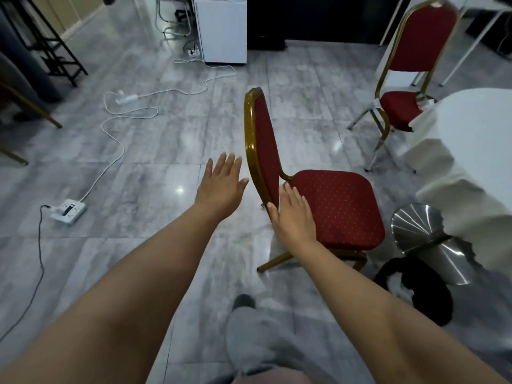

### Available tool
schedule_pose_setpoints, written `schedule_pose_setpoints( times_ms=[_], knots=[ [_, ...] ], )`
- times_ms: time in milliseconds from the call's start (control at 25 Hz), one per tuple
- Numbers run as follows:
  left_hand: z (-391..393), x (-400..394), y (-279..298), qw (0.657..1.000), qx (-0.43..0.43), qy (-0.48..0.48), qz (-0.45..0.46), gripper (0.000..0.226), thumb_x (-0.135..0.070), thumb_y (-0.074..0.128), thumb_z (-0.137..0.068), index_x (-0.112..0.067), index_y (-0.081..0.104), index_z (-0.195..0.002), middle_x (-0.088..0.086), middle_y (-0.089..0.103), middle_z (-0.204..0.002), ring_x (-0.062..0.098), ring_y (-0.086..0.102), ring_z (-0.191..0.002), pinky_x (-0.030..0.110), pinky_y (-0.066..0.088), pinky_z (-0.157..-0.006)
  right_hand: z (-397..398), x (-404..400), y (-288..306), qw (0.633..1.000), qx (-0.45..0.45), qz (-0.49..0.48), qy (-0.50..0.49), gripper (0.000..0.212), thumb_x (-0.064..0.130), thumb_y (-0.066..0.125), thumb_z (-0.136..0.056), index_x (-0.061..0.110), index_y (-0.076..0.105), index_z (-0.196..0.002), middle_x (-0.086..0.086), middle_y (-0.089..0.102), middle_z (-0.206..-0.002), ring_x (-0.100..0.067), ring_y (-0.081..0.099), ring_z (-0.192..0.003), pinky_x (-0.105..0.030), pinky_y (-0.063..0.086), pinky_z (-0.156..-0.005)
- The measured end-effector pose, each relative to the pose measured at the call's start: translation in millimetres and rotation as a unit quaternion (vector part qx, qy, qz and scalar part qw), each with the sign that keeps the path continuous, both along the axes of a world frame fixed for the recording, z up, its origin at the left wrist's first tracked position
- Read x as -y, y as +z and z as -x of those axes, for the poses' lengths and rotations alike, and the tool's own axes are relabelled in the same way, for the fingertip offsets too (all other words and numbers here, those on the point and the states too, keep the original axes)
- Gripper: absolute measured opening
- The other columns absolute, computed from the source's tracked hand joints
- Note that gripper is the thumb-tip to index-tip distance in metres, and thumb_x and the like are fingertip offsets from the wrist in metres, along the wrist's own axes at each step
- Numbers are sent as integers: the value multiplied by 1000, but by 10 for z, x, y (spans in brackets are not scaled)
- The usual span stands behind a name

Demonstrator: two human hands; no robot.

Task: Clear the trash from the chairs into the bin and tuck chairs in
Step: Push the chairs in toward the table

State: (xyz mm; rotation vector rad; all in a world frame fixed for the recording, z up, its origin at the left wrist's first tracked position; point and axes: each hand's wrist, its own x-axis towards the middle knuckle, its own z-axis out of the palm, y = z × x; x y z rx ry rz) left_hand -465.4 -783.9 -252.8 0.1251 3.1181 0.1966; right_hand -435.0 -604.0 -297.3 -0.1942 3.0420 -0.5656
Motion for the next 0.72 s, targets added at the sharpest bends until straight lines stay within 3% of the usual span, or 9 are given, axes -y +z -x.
schedule_pose_setpoints(
  times_ms=[440,720],
  knots=[
    [1318,868,164,995,0,-101,-23,60,-43,15,-105,-16,2,-156,3,-3,-164,17,-8,-150,37,-6,-121,1333,1255,234,992,-53,44,-110,65,37,28,-106,7,0,-157,-9,10,-166,-20,8,-153,-34,7,-124],
    [2264,897,80,977,5,-205,-66,60,-43,16,-104,-17,0,-156,2,-5,-164,15,-7,-150,36,-3,-122,1760,1429,264,982,-88,-26,-167,64,39,26,-105,9,6,-157,-7,13,-165,-19,11,-153,-35,10,-124]
  ],
)
